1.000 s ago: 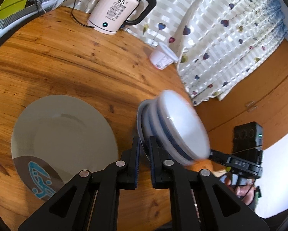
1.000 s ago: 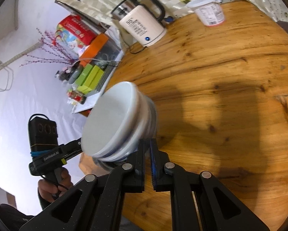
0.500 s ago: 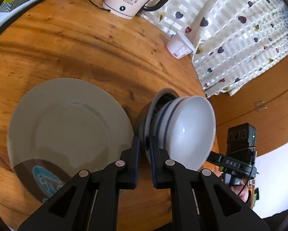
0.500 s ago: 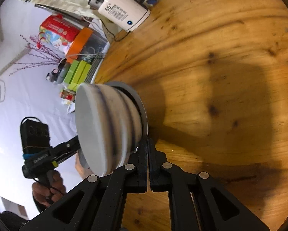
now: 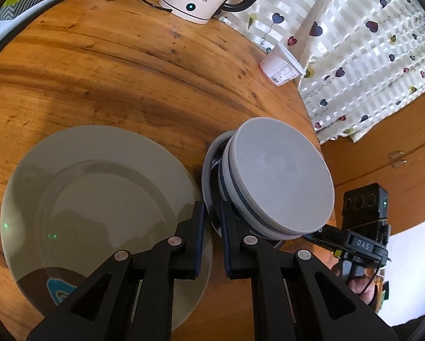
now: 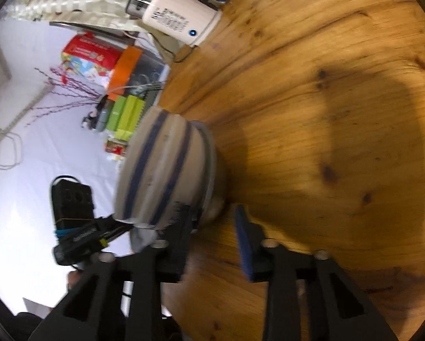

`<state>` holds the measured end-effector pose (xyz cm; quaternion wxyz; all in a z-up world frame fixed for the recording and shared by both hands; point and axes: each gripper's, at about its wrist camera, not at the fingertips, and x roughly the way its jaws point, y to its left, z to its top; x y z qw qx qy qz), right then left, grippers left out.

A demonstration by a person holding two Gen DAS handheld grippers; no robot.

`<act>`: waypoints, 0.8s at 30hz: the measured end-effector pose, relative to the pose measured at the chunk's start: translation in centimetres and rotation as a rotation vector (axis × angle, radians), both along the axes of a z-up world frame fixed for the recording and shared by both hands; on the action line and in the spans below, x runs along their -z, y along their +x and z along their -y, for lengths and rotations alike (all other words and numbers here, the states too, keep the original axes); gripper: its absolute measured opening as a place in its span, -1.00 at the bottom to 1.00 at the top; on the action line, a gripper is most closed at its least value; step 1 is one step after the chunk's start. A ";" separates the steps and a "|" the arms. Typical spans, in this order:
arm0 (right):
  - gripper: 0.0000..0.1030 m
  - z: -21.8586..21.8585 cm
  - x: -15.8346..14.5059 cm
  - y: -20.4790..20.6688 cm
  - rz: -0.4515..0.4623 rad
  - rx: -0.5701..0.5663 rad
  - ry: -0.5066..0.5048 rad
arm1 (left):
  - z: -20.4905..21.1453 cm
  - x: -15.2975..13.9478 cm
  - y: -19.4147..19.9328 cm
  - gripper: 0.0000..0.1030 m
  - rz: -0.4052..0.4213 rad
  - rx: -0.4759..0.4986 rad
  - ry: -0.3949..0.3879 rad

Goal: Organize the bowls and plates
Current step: 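Lift the bowl stack and carry it over the beige plate stack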

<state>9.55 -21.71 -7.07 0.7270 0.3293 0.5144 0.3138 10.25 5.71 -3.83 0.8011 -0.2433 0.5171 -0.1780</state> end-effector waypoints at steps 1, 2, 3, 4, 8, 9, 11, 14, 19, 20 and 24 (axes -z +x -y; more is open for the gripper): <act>-0.83 -0.2 -0.3 0.0 0.015 -0.006 0.003 | 0.1 -0.1 0.1 -0.80 0.002 0.002 0.007; -0.83 -0.3 -0.7 -0.1 0.030 -0.006 -0.023 | 0.2 -0.1 0.1 -0.80 0.002 0.003 0.014; -0.83 -0.4 -0.9 -0.1 0.038 -0.006 -0.039 | 0.2 -0.1 0.1 -0.80 0.003 0.003 0.018; -0.83 -0.3 -0.9 -0.1 0.036 -0.004 -0.039 | 0.3 -0.1 0.2 -0.80 0.004 0.005 0.018; -0.83 0.1 -1.1 -0.1 0.039 0.003 -0.049 | 0.6 -0.1 0.4 -0.80 0.007 0.021 0.007; -0.83 0.1 -1.1 -0.1 0.037 0.007 -0.051 | 0.8 0.0 0.6 -0.80 0.007 0.030 0.002; -0.83 0.5 -1.2 -0.1 0.034 0.018 -0.054 | 1.1 0.1 1.1 -0.80 0.007 0.041 -0.014; -0.78 1.1 -1.2 -0.2 0.022 0.024 -0.062 | 1.2 0.3 1.8 -0.75 0.007 0.046 -0.017; -0.76 1.0 -2.1 0.3 0.046 0.042 -0.126 | 1.2 0.7 2.8 -0.75 -0.004 0.038 -0.040; -0.77 1.0 -2.1 0.4 0.046 0.046 -0.131 | 1.2 0.7 2.9 -0.75 -0.004 0.037 -0.047; -0.83 0.7 -2.4 0.4 0.064 0.043 -0.149 | 1.6 0.6 3.1 -0.83 0.013 0.049 -0.039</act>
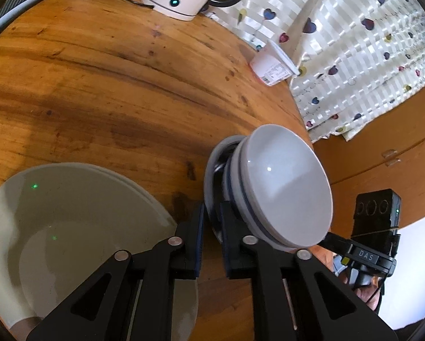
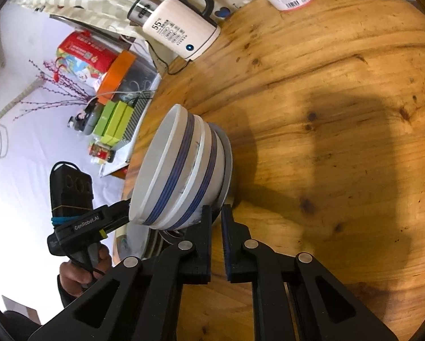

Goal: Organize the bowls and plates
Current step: 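Lift the bowl stack and carry it over the beige plate stack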

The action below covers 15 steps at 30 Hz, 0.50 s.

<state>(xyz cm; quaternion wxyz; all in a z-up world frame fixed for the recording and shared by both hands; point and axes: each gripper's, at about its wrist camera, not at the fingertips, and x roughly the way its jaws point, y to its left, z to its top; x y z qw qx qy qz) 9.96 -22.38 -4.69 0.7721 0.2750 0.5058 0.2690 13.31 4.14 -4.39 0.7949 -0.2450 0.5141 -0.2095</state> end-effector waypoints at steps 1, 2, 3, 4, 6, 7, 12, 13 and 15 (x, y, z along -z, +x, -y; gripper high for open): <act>-0.83 0.0 0.0 0.0 0.002 0.002 -0.003 | 0.1 0.0 0.0 -0.83 0.003 0.002 0.005; -0.83 0.0 0.0 0.0 0.004 0.003 -0.002 | 0.1 0.0 0.0 -0.83 0.004 0.003 0.005; -0.83 0.0 -0.1 0.1 0.005 0.005 -0.002 | 0.0 0.1 0.0 -0.83 0.002 0.003 -0.004; -0.83 0.0 -0.2 0.1 0.008 0.007 -0.001 | 0.0 0.1 0.0 -0.83 0.001 0.003 -0.009; -0.83 0.0 -0.5 0.1 0.020 0.007 -0.003 | 0.1 0.1 -0.1 -0.83 0.007 0.003 -0.015; -0.83 0.0 -0.6 0.0 0.024 0.007 -0.005 | 0.1 0.0 -0.1 -0.83 0.010 0.004 -0.018; -0.83 0.2 -0.8 0.0 0.034 0.009 0.000 | 0.1 -1.0 -0.5 -0.83 0.038 0.003 -0.021; -0.83 0.2 -0.9 0.0 0.035 0.008 0.001 | 0.1 -1.3 -0.6 -0.83 0.044 0.003 -0.019; -0.84 0.0 -1.3 0.0 0.042 0.003 0.003 | -0.1 -2.0 -0.9 -0.83 0.058 -0.001 -0.020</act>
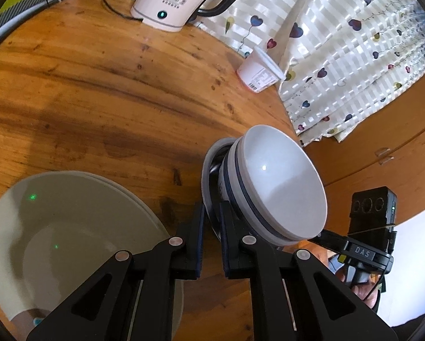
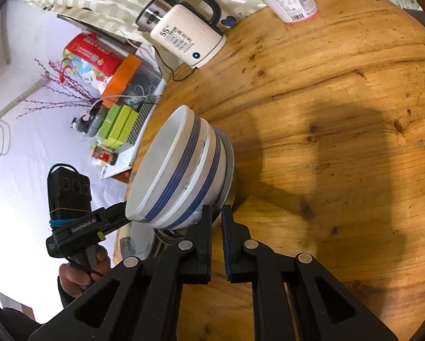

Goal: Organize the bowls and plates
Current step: 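Lift the bowl stack and carry it over the beige plate stack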

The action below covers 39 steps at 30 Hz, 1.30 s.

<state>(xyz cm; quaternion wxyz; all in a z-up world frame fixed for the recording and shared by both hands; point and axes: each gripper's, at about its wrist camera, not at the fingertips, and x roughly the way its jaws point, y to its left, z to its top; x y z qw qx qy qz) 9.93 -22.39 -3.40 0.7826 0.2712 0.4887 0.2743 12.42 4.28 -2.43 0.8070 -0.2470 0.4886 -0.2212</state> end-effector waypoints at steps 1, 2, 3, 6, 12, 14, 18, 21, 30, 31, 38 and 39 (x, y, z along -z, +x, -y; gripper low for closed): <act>-0.84 -0.1 -0.2 0.0 0.004 -0.004 0.002 | -0.1 -0.3 -0.1 -0.83 0.005 -0.003 0.001; -0.84 -0.3 -0.5 -0.1 0.008 -0.009 0.003 | -0.4 -0.7 -0.4 -0.83 0.012 -0.008 0.003; -0.84 -0.6 -0.8 -0.1 0.015 -0.016 0.003 | -0.5 -0.9 -0.5 -0.83 0.017 -0.011 0.005; -0.84 -1.4 -1.3 -0.1 0.027 -0.037 0.007 | -1.4 -1.5 -1.2 -0.83 0.029 -0.030 0.008; -0.84 -4.0 -2.2 -0.2 0.039 -0.090 0.007 | -3.9 -2.3 -3.0 -0.83 0.043 -0.087 0.014; -0.84 -5.0 -2.4 -0.3 0.040 -0.110 0.006 | -4.9 -2.4 -3.7 -0.83 0.044 -0.108 0.016; -0.83 -7.4 -2.6 -0.5 0.039 -0.157 0.009 | -6.9 -2.4 -5.1 -0.83 0.040 -0.154 0.021; -0.83 -9.2 -2.6 -0.8 0.037 -0.193 0.008 | -8.4 -2.3 -6.2 -0.83 0.037 -0.188 0.024; -0.83 -13.8 -1.3 -0.9 -0.002 -0.283 0.002 | -12.2 -1.3 -8.8 -0.83 0.009 -0.275 0.037; -0.83 -14.2 -1.1 -0.9 -0.009 -0.290 0.001 | -12.4 -1.2 -9.0 -0.83 0.006 -0.278 0.038; -0.92 -15.3 -1.1 -1.1 -0.007 -0.314 0.004 | -12.8 -0.7 -9.2 -0.83 -0.004 -0.281 0.040; -0.92 -15.5 -1.1 -1.1 -0.007 -0.315 0.000 | -12.7 -0.7 -9.2 -0.83 -0.006 -0.281 0.041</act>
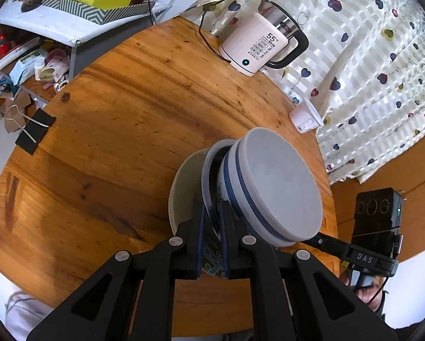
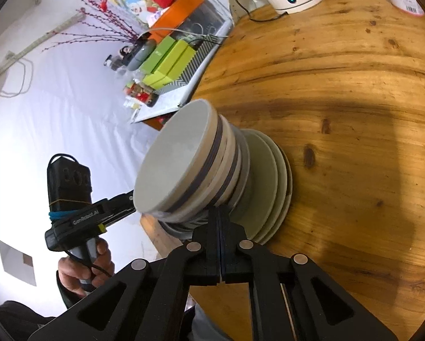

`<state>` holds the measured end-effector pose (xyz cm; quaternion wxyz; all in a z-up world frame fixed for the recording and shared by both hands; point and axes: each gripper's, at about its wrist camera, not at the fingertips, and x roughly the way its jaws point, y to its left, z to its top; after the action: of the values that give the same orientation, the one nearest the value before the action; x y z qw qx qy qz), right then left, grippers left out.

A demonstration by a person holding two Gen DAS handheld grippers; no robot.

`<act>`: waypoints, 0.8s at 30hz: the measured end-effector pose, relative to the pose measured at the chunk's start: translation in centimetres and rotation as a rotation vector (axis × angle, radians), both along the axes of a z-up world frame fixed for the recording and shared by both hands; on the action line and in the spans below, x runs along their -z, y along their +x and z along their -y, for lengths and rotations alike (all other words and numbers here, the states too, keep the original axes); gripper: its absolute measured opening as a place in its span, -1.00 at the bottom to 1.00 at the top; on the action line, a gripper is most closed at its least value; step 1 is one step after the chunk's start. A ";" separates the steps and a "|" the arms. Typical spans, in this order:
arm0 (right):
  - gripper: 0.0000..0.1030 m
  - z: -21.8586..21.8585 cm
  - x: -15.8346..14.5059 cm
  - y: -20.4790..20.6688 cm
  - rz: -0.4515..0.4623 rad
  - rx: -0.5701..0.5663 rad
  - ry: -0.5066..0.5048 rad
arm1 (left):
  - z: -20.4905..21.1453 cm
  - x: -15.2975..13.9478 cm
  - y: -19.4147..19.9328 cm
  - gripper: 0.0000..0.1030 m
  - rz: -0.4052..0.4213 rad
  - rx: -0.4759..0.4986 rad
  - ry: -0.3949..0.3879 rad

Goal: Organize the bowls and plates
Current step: 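Lower the bowl stack onto the plates and open the right tool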

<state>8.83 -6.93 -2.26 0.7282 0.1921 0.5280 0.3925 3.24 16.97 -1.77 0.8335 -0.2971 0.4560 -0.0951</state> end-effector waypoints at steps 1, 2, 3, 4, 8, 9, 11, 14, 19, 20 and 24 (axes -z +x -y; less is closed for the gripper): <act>-0.92 0.0 0.0 0.0 -0.003 0.000 0.001 | 0.0 0.1 0.0 -0.83 -0.001 -0.002 0.000; -0.92 -0.1 0.1 0.0 -0.005 0.000 0.004 | -0.1 0.1 0.0 -0.83 -0.002 -0.003 -0.002; -0.92 -0.1 0.1 -0.1 -0.007 0.001 0.009 | -0.3 0.2 -0.1 -0.83 -0.006 -0.007 -0.009; -0.92 -0.1 0.1 -0.2 -0.008 0.003 0.011 | -0.4 0.4 -0.2 -0.83 -0.008 -0.011 -0.014; -0.83 0.3 -0.3 -0.5 0.016 0.018 -0.018 | -0.5 0.4 -0.7 -0.77 0.006 -0.033 -0.006; -0.64 0.6 -0.4 -0.5 0.020 0.026 -0.018 | -0.5 0.4 -0.8 -0.77 0.009 -0.037 -0.002; -0.50 1.1 -0.4 -0.5 0.031 0.050 -0.027 | -0.5 0.3 -1.0 -0.77 0.016 -0.046 0.004; -0.50 2.0 -0.2 -0.4 0.031 0.084 -0.033 | -0.7 -0.1 -1.4 -0.77 0.031 -0.071 0.030; -0.50 2.5 0.6 0.0 0.022 0.113 -0.063 | -1.4 0.2 -1.4 -0.61 0.037 -0.107 0.043; -0.51 2.5 0.8 0.0 0.023 0.114 -0.072 | -1.6 0.3 -1.4 -0.51 0.033 -0.119 0.035; -0.57 2.6 0.8 -0.1 0.043 0.130 -0.117 | -2.5 0.4 -1.8 -0.49 0.035 -0.192 0.027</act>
<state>8.74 -9.51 -3.11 0.7732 0.1746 0.5209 0.3168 1.40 19.50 -2.20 0.8506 -0.3263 0.4121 -0.0137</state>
